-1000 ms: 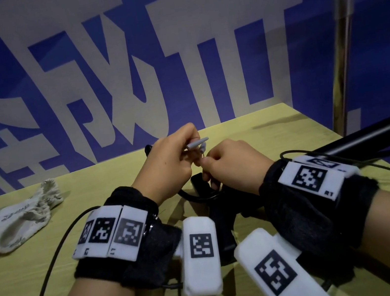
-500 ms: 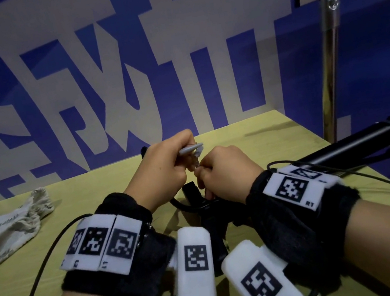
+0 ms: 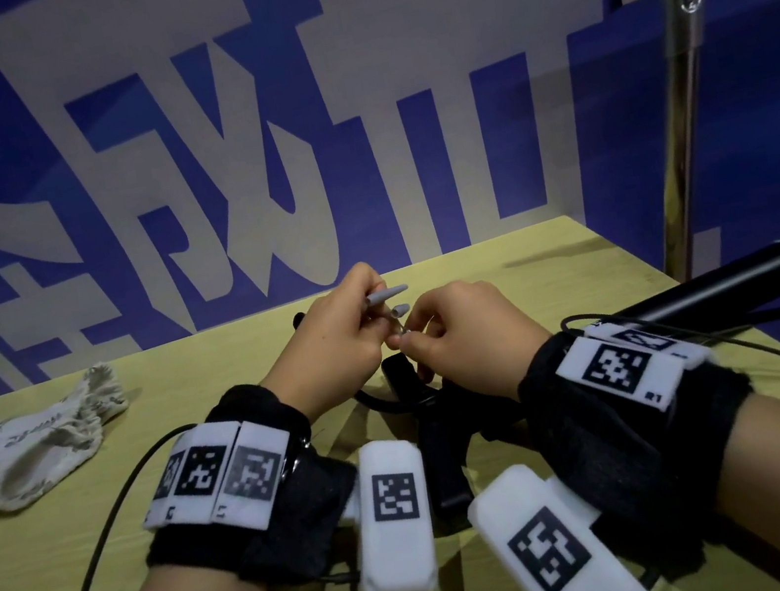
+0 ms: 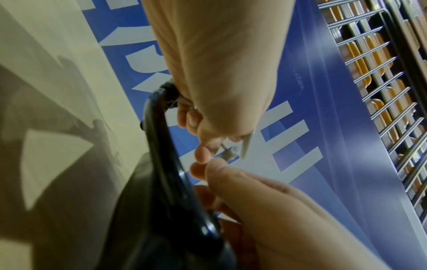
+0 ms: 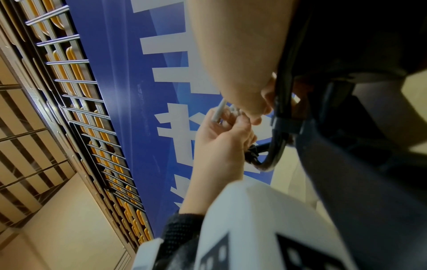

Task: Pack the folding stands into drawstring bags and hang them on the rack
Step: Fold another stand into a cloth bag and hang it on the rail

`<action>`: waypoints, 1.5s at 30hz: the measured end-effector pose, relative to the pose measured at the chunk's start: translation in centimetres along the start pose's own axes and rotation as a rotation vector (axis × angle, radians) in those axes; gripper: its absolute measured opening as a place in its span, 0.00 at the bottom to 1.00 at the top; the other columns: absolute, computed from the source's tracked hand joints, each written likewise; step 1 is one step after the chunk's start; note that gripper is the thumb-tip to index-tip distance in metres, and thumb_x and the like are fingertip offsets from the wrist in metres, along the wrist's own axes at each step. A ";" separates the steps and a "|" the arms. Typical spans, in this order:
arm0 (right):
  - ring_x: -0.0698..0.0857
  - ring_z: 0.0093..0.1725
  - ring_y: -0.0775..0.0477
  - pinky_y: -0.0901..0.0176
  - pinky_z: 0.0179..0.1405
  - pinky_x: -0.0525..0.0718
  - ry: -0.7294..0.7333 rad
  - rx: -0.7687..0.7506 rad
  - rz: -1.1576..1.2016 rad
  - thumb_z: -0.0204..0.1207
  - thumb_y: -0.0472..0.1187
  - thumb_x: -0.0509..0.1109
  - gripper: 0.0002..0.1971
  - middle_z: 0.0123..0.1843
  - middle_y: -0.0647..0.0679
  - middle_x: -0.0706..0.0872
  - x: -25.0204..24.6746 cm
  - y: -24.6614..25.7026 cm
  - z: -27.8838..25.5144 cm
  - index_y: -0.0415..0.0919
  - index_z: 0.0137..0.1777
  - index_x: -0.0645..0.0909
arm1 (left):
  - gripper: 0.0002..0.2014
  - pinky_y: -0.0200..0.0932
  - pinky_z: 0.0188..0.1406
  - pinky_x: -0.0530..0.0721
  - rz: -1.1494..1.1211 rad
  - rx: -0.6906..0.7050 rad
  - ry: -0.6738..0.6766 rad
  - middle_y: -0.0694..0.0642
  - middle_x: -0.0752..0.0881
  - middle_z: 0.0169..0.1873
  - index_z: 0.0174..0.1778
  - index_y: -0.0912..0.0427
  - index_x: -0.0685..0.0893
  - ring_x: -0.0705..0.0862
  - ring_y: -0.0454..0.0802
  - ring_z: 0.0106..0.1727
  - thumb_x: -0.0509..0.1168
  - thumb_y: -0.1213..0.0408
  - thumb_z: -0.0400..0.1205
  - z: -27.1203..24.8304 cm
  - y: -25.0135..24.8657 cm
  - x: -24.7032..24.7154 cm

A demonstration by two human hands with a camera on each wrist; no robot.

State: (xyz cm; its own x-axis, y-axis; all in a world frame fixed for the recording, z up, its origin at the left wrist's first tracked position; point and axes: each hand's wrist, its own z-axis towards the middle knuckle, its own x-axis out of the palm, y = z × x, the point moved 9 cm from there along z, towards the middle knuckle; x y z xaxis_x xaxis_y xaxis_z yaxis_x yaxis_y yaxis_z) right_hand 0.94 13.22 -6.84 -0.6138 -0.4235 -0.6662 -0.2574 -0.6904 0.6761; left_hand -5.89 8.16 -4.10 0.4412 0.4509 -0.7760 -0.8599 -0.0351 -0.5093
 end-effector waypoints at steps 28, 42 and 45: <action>0.77 0.38 0.47 0.59 0.31 0.69 0.041 -0.040 -0.082 0.75 0.47 0.68 0.15 0.28 0.50 0.77 0.0 0.8 -0.3 0.44 0.28 0.74 | 0.13 0.37 0.35 0.71 -0.011 0.008 0.091 0.50 0.75 0.31 0.36 0.55 0.70 0.71 0.44 0.32 0.61 0.75 0.82 -0.2 0.8 0.8; 0.81 0.46 0.47 0.54 0.46 0.79 0.016 -0.004 0.044 0.76 0.52 0.68 0.16 0.47 0.47 0.83 0.1 0.6 -0.5 0.45 0.58 0.73 | 0.12 0.39 0.38 0.77 -0.203 -0.084 -0.001 0.50 0.77 0.32 0.38 0.56 0.69 0.78 0.46 0.38 0.56 0.76 0.84 -0.5 1.1 -0.4; 0.81 0.45 0.49 0.58 0.46 0.78 0.018 -0.033 0.025 0.78 0.49 0.66 0.14 0.43 0.48 0.83 0.0 1.0 -0.6 0.45 0.58 0.82 | 0.11 0.25 0.31 0.76 -0.271 -0.131 -0.022 0.49 0.78 0.33 0.40 0.60 0.69 0.79 0.28 0.33 0.55 0.78 0.84 -0.5 1.4 -0.5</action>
State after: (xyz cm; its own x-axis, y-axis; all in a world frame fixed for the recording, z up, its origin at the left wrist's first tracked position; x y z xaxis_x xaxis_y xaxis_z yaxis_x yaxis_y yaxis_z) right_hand 1.13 12.23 -6.32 -0.6064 -0.4513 -0.6547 -0.2170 -0.6981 0.6823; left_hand -7.22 7.45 -4.62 0.6436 0.4783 -0.5975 -0.6701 -0.0250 -0.7419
